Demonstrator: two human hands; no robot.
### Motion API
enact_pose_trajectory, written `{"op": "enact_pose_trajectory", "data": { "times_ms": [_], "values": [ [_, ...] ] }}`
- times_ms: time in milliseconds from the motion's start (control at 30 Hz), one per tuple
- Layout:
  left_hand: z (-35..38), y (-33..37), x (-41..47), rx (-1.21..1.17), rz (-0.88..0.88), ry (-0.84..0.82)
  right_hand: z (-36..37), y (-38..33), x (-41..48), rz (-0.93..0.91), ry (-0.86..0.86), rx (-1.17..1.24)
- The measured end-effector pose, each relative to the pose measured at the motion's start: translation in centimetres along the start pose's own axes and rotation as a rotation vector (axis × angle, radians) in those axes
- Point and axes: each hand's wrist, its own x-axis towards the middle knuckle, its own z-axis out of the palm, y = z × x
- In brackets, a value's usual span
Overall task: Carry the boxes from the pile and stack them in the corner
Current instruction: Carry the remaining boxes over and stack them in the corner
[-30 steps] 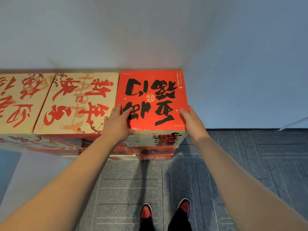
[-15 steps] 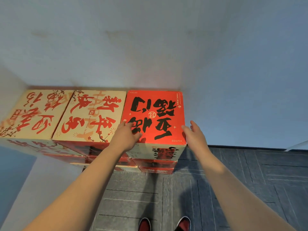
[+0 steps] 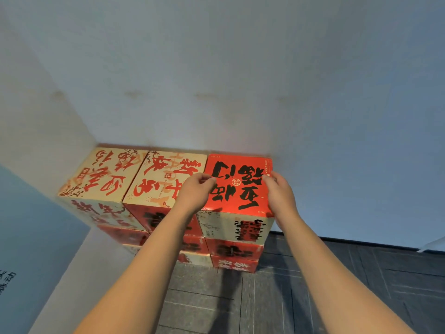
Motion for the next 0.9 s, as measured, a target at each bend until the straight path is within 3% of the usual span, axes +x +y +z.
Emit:
{"op": "enact_pose_trajectory", "data": {
  "times_ms": [133, 467, 700, 900],
  "values": [
    [-2.3, 0.2, -2.8, -0.152, 0.061, -0.033, 1.1, -0.9, -5.5, -0.041, 0.073, 0.023],
    [-3.7, -0.6, -12.2, -0.361, 0.071, -0.336, -0.3, 2.0, -21.1, -0.063, 0.319, 0.139],
    [1.7, 2.5, -23.3, -0.344, 0.121, -0.568, -8.3, 4.0, -33.7, -0.121, 0.567, 0.359],
    [9.9, 5.4, -41.1, -0.294, 0.249, -0.820, -18.6, 8.5, -51.0, -0.203, 0.832, 0.439]
  ]
}}
